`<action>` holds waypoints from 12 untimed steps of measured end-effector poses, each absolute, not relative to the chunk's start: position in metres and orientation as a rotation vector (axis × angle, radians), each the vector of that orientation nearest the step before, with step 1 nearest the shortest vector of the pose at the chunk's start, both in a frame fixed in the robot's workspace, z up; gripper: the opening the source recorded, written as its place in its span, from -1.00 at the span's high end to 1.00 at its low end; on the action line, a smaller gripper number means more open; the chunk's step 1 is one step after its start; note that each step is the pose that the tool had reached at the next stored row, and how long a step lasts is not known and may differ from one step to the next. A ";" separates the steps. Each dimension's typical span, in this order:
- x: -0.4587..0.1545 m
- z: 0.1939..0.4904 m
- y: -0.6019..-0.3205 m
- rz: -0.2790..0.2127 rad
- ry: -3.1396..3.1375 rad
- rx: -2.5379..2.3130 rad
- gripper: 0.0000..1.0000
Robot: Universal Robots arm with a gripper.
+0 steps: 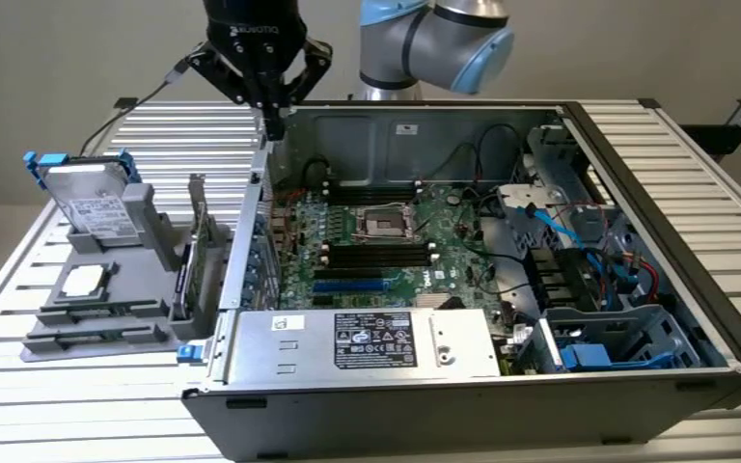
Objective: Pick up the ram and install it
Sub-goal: 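Reach for the ram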
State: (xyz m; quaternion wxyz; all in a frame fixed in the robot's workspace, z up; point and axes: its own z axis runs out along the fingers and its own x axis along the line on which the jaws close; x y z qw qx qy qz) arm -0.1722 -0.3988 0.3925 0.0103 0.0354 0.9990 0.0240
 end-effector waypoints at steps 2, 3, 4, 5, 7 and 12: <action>-0.181 0.392 -0.399 0.075 3.118 0.110 0.80; -0.186 0.392 -0.399 0.075 3.118 0.110 0.80; -0.190 0.392 -0.399 0.075 3.118 0.111 0.80; -0.195 0.392 -0.399 0.075 3.118 0.110 0.80; -0.204 0.392 -0.399 0.075 3.118 0.110 0.80; -0.227 0.392 -0.399 0.075 3.118 0.111 0.80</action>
